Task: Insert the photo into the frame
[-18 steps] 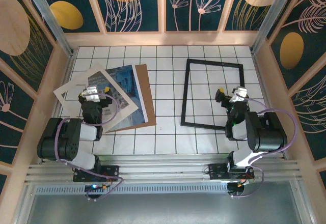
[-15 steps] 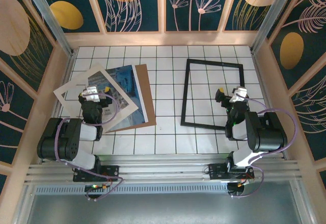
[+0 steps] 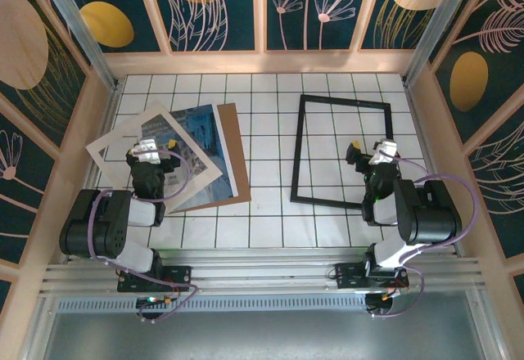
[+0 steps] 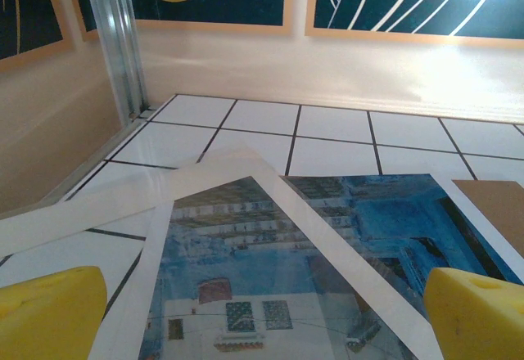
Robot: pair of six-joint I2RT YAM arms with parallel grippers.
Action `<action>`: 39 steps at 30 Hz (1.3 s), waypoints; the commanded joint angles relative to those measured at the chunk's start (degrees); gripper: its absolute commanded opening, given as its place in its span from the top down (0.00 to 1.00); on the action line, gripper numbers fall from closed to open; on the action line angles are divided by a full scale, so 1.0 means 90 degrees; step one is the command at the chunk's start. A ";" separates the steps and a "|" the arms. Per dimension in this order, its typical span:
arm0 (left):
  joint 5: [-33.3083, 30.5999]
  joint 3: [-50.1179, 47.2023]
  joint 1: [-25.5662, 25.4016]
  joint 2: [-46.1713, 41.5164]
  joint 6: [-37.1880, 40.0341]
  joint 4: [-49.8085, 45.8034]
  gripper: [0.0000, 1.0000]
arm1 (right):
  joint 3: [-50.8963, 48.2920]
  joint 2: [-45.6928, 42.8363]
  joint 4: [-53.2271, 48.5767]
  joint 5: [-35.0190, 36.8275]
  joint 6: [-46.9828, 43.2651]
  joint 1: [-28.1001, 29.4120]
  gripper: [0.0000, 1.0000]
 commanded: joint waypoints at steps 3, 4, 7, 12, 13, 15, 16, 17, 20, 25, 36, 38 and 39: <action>0.0022 -0.0030 0.0035 0.0013 0.0047 0.0229 0.01 | 0.0065 0.0024 0.0191 -0.0061 -0.0076 0.0033 0.01; 0.0024 -0.0031 0.0033 0.0011 0.0048 0.0233 0.01 | 0.0064 0.0027 0.0185 -0.0058 -0.0060 0.0029 0.01; 0.0022 -0.0030 0.0034 0.0011 0.0044 0.0231 0.01 | 0.0069 0.0029 0.0172 -0.0060 -0.0056 0.0022 0.01; 0.0022 -0.0032 0.0034 0.0016 0.0049 0.0229 0.01 | 0.0066 0.0022 0.0156 -0.0079 -0.0031 0.0006 0.01; 0.0028 -0.0030 0.0034 0.0013 0.0051 0.0229 0.01 | 0.0066 0.0022 0.0165 -0.0079 -0.0034 0.0012 0.01; 0.0014 -0.0061 0.0034 0.0002 0.0061 0.0269 0.01 | 0.0042 0.0028 0.0227 0.0056 -0.0051 0.0032 0.01; -0.0041 -0.0064 0.0034 -0.0019 0.0052 0.0302 0.01 | 0.0002 -0.0011 0.0280 0.0314 -0.0028 0.0080 0.01; -0.0093 -0.0021 0.0034 -0.0129 0.0015 0.0143 0.01 | -0.0034 -0.0120 0.0278 0.0517 -0.0016 0.0127 0.01; -0.0535 0.0401 0.0029 -0.0865 -0.0156 -0.1297 0.01 | -0.0116 -0.0537 0.0099 0.0720 -0.0135 0.0276 0.01; -0.1402 0.0897 0.0034 -0.1909 -0.1069 -0.3006 0.01 | -0.0079 -0.2004 -0.1042 0.1259 0.0113 0.0386 0.01; 0.2167 0.1559 -0.0105 -0.2405 -0.3929 -0.4456 0.01 | 0.1867 -0.2801 -0.5669 0.1888 0.1568 0.2227 0.02; 0.2293 0.1588 -0.0409 -0.2391 -0.4061 -0.4506 0.01 | 0.2257 -0.2443 -0.6198 0.1869 0.1742 0.2747 0.05; 0.2221 0.1656 -0.0642 -0.2391 -0.3994 -0.4670 0.01 | 0.2467 -0.2234 -0.6495 0.1812 0.1845 0.2965 0.07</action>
